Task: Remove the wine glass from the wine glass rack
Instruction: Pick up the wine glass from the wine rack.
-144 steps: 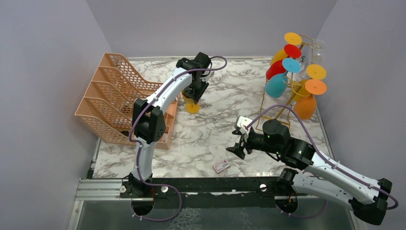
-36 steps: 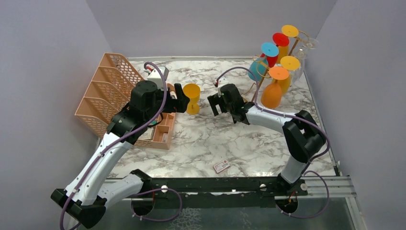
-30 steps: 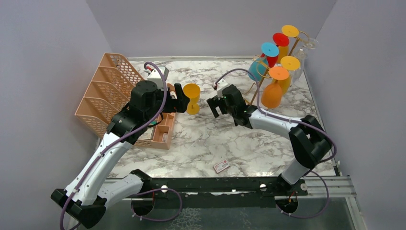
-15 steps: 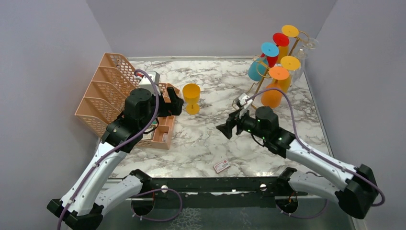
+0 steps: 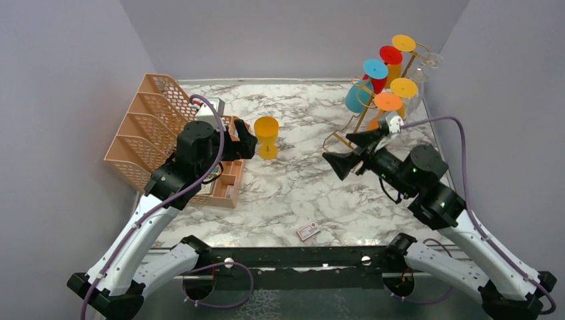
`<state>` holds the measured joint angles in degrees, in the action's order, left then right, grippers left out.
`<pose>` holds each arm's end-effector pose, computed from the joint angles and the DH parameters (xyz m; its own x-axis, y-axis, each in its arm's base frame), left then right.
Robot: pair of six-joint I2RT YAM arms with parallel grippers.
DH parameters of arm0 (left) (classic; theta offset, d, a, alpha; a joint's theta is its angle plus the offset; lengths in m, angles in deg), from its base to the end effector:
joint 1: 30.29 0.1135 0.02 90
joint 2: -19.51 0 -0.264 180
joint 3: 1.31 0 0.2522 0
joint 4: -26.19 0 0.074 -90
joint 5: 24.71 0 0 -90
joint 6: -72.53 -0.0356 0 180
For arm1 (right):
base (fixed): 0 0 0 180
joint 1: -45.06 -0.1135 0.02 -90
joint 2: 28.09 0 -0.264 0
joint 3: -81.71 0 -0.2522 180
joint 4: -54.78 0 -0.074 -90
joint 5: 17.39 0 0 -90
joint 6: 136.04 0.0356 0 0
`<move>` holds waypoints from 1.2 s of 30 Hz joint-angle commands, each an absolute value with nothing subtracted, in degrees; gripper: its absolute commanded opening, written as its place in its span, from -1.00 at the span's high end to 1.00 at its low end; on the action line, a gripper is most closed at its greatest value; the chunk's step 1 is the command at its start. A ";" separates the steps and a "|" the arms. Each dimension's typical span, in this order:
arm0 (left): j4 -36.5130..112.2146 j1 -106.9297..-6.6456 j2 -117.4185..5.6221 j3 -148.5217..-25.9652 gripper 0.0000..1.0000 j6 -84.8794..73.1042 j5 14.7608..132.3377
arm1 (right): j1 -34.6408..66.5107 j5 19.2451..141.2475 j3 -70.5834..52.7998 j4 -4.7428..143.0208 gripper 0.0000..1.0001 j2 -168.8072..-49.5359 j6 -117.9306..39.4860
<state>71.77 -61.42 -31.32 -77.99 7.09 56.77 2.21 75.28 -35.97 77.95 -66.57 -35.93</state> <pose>0.1594 -0.0901 0.3913 -0.4257 -0.2231 -0.8769 0.2363 0.9081 -0.3458 0.1115 0.1057 0.3810 -0.1168 0.1308 -0.9845 -0.7039 0.6884 0.1750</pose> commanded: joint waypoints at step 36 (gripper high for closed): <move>70.43 -61.42 -32.51 -80.47 -0.98 3.63 61.37 | 49.98 85.75 -9.45 99.76 -0.59 -87.08 -7.88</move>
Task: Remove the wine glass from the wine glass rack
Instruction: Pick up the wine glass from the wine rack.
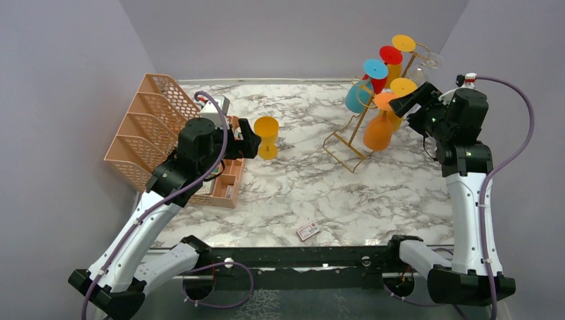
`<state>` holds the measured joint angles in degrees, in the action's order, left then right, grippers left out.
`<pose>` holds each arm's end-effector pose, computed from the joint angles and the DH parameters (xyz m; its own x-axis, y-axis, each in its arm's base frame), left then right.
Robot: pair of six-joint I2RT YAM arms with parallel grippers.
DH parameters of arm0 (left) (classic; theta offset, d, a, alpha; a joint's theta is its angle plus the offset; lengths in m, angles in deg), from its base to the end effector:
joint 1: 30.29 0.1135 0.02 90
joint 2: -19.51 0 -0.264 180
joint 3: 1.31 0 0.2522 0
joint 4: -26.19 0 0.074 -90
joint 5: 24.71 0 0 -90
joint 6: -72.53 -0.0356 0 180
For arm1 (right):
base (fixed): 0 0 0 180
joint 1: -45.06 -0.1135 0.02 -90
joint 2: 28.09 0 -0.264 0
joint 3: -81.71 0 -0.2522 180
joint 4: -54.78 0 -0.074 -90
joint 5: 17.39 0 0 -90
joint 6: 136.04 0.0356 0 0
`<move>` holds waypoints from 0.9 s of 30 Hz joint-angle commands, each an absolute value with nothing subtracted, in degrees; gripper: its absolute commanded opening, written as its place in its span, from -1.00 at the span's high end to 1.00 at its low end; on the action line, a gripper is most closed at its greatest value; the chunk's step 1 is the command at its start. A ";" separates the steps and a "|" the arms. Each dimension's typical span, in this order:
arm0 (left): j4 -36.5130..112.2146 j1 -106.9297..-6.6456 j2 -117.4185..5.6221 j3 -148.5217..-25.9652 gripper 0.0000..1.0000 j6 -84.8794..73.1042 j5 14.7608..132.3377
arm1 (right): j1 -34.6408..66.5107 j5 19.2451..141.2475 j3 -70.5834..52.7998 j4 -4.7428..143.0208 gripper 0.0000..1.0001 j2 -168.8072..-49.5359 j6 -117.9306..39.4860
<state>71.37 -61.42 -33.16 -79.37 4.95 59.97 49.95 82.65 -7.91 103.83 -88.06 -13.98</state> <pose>0.1650 -0.0958 0.3945 -0.4358 -0.1805 -0.8818 0.2963 0.8963 -0.3298 0.2085 -0.0116 0.4349 -0.3127 0.5513 -0.7735 0.1007 0.8289 0.5502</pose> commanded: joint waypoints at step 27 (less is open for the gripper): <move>70.88 -61.40 -31.91 -80.06 -0.98 5.47 61.03 | 49.98 79.75 -14.17 93.12 0.29 -90.04 -3.26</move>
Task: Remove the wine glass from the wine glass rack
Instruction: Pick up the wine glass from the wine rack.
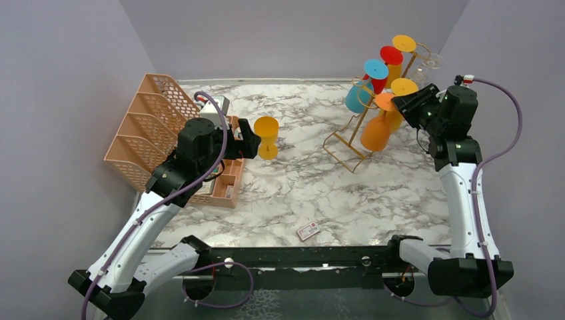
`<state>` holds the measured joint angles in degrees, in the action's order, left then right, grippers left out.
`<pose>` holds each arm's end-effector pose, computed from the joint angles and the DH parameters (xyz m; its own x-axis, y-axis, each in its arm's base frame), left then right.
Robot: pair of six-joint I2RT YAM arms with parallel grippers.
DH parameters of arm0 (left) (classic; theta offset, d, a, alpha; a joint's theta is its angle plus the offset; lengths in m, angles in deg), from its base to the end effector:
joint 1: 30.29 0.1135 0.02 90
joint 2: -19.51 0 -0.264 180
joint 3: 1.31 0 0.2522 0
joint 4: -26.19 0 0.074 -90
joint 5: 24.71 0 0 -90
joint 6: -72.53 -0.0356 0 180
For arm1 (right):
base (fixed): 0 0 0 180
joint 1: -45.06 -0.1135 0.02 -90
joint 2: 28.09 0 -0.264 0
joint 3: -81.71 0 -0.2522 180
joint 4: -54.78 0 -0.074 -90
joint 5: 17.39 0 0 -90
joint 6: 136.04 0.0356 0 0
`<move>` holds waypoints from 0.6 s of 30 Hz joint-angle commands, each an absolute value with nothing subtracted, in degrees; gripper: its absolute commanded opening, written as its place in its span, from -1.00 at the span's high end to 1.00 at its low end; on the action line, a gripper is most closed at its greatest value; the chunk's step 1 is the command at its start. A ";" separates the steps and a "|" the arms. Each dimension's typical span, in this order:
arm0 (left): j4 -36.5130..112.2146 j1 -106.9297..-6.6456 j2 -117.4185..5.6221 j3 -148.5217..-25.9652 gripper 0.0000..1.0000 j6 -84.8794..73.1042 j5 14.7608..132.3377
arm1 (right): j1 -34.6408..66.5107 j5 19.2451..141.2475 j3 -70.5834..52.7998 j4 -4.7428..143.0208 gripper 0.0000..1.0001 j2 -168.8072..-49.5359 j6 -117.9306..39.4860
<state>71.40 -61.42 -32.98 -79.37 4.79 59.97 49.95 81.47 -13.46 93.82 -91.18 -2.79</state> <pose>0.1642 -0.0953 0.3950 -0.4329 -0.1792 -0.8834 0.2982 0.8964 -0.3279 0.2386 -0.0149 0.4099 -0.2585 0.7016 -0.6640 0.1576 0.7088 0.6875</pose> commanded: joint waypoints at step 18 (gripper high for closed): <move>70.49 -61.36 -31.47 -79.23 -0.98 6.08 60.74 | 49.98 80.89 -12.49 96.18 0.77 -87.93 -0.39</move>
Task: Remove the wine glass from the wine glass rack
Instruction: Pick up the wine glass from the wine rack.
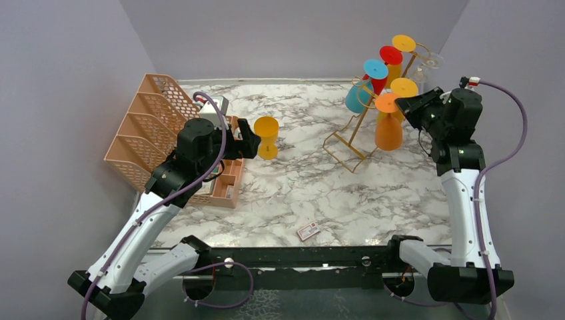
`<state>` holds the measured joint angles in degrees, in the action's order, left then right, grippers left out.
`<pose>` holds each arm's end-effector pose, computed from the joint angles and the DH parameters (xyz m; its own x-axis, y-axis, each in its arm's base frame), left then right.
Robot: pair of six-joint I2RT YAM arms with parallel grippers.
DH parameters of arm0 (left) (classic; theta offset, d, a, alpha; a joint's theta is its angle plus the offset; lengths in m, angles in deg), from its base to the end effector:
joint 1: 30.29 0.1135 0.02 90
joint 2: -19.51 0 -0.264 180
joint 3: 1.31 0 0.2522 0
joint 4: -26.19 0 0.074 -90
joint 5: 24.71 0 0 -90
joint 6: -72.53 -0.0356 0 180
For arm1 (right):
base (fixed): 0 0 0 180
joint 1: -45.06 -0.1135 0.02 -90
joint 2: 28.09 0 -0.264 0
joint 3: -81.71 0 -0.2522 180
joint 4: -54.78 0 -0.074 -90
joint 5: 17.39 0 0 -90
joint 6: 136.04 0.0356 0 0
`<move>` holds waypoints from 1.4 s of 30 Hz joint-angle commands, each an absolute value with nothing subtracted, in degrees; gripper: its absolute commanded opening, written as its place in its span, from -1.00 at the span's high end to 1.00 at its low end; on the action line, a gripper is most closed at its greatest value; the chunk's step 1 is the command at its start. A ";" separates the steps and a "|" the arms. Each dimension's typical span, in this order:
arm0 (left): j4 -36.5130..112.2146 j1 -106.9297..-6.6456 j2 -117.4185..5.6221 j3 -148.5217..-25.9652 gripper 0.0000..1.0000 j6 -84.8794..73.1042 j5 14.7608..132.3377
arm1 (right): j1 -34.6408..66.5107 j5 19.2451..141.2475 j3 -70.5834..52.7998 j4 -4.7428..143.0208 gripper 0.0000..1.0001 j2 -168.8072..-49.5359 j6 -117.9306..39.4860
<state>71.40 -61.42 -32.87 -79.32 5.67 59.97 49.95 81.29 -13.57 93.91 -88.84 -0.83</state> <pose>0.1638 -0.0951 0.3950 -0.4367 -0.1934 -0.8786 0.2918 0.8934 -0.3417 0.2265 -0.0140 0.4177 -0.2268 0.7235 -0.6520 0.1420 0.6868 0.7128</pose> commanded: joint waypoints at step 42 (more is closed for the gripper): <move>68.95 -61.42 -31.59 -77.41 -0.98 8.11 62.27 | 49.99 73.16 -14.90 95.71 0.98 -81.31 6.11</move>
<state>70.87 -61.42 -32.22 -77.99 7.61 61.17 49.95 75.63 -14.31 95.18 -82.39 6.50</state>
